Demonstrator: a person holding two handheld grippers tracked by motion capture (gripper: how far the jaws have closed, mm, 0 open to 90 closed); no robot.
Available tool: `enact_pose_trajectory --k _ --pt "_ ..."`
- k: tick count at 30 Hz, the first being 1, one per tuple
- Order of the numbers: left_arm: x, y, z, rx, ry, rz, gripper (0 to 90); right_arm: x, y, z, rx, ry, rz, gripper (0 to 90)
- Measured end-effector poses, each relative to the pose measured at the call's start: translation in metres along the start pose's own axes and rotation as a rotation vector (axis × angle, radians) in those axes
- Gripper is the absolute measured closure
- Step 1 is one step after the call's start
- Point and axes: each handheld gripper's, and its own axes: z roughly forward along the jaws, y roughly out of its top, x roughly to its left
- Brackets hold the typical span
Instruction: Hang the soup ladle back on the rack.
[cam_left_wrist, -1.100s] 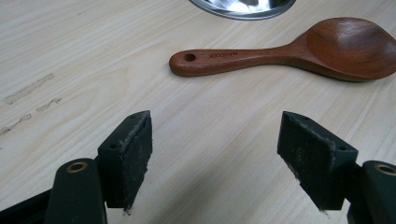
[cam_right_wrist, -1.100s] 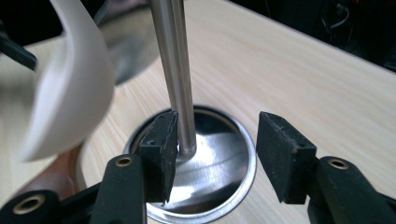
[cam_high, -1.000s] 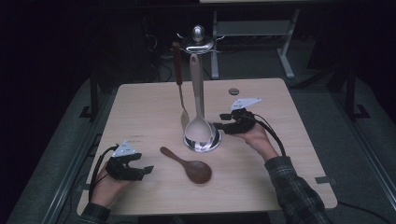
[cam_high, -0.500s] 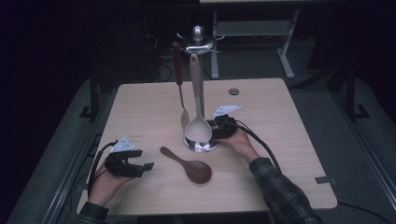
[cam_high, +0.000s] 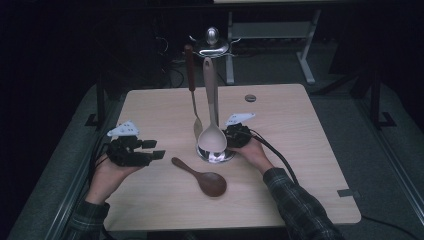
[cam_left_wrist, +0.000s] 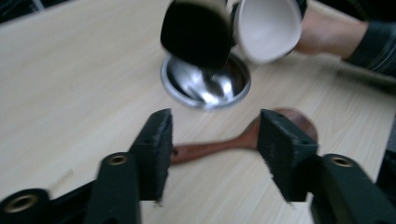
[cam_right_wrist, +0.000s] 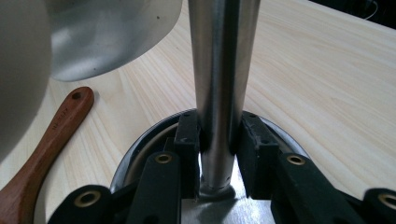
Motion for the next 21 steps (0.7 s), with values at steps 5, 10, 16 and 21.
enact_pose_trajectory --k 5,10,16,21 --pt "0.003 0.034 -0.010 -0.020 -0.055 0.020 68.9 0.002 0.000 0.000 -0.001 -0.012 -0.018 71.8" --pt "0.000 0.073 -0.019 -0.016 -0.089 0.066 89.5 0.001 -0.001 0.000 -0.005 -0.012 -0.023 71.9" --pt "-0.008 0.117 -0.026 -0.026 -0.079 0.135 89.7 0.001 -0.001 0.000 -0.007 -0.010 -0.032 72.0" --pt "-0.016 0.153 -0.033 -0.046 -0.079 0.179 89.7 0.001 -0.001 0.000 -0.007 -0.010 -0.036 72.1"
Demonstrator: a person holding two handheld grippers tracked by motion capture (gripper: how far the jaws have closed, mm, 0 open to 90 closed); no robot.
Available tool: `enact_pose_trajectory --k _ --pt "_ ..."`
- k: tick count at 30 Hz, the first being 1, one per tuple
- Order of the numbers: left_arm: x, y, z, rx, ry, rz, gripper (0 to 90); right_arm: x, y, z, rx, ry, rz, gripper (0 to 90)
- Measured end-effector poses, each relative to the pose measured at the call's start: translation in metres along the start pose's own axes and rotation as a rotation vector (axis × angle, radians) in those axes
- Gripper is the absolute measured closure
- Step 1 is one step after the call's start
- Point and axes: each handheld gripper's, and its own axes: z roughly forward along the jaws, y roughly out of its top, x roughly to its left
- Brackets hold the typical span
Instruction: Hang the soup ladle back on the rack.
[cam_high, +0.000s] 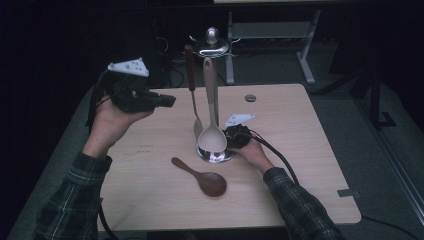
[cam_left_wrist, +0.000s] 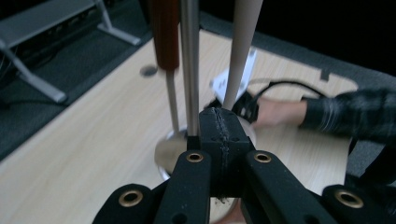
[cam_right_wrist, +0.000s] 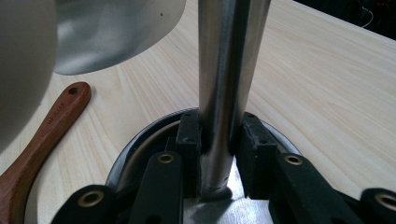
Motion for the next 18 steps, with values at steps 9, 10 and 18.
enact_pose_trajectory --k 9,10,18 --pt "0.004 0.055 -0.008 -0.038 0.027 0.043 89.8 0.000 0.000 0.000 0.001 0.002 -0.003 72.2" --pt "0.005 0.059 -0.007 -0.042 0.027 0.043 89.8 0.000 0.000 0.000 0.000 0.002 -0.003 72.2" --pt "0.012 0.073 0.001 -0.068 0.015 0.031 89.8 0.000 0.000 0.000 0.000 0.000 -0.005 72.2"
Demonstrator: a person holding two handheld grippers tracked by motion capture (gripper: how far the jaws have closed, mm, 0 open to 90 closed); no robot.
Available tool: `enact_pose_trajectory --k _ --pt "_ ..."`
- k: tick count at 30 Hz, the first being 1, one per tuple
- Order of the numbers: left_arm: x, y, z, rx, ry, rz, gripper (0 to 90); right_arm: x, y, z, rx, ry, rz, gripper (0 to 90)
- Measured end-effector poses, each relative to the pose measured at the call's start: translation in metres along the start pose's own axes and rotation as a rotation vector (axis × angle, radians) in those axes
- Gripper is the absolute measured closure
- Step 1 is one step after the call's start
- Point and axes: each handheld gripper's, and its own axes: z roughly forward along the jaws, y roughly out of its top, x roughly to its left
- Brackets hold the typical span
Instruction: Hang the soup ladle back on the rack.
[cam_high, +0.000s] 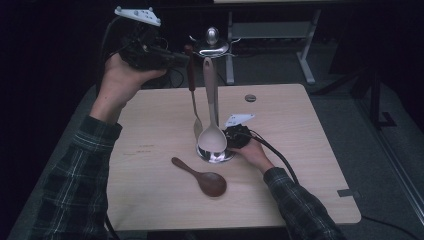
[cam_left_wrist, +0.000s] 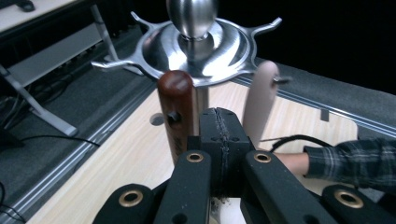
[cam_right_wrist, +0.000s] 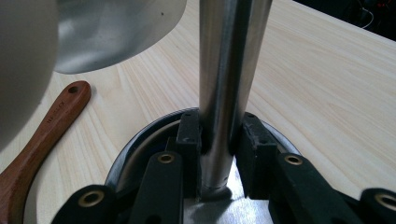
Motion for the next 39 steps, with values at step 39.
enact_pose_trajectory --k 39 --pt "-0.026 0.010 -0.001 -0.031 -0.010 0.060 89.7 0.001 0.000 0.000 0.004 -0.007 0.001 72.3"
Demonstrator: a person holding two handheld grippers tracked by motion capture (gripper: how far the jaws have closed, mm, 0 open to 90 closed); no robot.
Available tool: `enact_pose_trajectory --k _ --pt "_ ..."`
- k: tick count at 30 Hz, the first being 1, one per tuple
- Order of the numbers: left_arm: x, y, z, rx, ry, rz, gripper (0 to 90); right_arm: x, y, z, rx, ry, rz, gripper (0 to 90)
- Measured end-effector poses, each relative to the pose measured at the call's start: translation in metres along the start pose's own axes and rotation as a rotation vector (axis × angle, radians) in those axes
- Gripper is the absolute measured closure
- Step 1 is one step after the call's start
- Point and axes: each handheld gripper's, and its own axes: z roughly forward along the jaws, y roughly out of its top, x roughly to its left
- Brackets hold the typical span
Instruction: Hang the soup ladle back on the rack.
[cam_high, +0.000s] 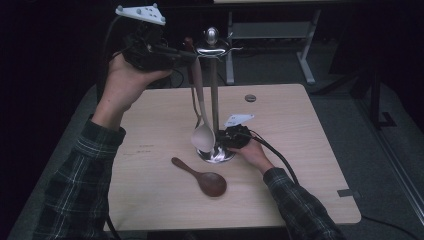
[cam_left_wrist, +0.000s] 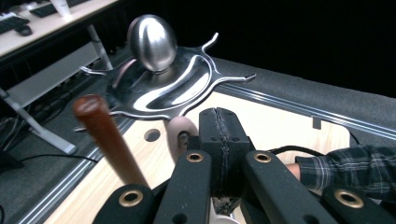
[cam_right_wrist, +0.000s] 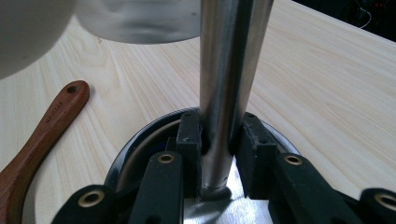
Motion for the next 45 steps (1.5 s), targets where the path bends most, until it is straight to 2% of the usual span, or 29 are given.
enact_pose_trajectory --k 3,5,9,17,20,24,31,39,45 --pt "0.002 -0.001 0.005 0.015 0.018 -0.003 89.8 0.000 0.000 0.000 0.000 0.000 0.000 72.3" --pt "0.004 -0.001 0.006 0.009 0.008 -0.014 89.8 0.000 0.000 0.000 -0.001 0.000 0.000 72.3" --pt "0.006 -0.002 0.005 0.015 0.030 -0.015 89.8 0.000 0.000 0.000 0.000 0.001 0.001 72.3" --pt "0.019 -0.005 0.003 0.002 0.059 -0.043 89.8 0.000 0.000 0.000 -0.001 -0.001 0.002 72.3" --pt "0.024 -0.007 0.002 -0.016 0.044 -0.065 89.8 0.000 0.000 0.000 -0.001 -0.001 0.002 72.3" --pt "0.021 -0.008 0.002 -0.017 0.050 -0.055 89.8 0.000 0.000 0.000 -0.001 0.001 0.000 72.3" --pt "0.013 -0.016 -0.001 0.006 0.027 -0.051 89.7 0.000 0.000 0.000 0.000 -0.001 0.004 72.2" --pt "0.002 -0.040 0.001 0.063 0.022 -0.047 89.7 -0.001 0.000 0.000 -0.001 0.001 0.003 72.1" --pt "-0.004 -0.064 0.003 0.091 0.027 -0.064 89.7 0.000 0.000 0.000 -0.001 0.000 0.006 72.0"
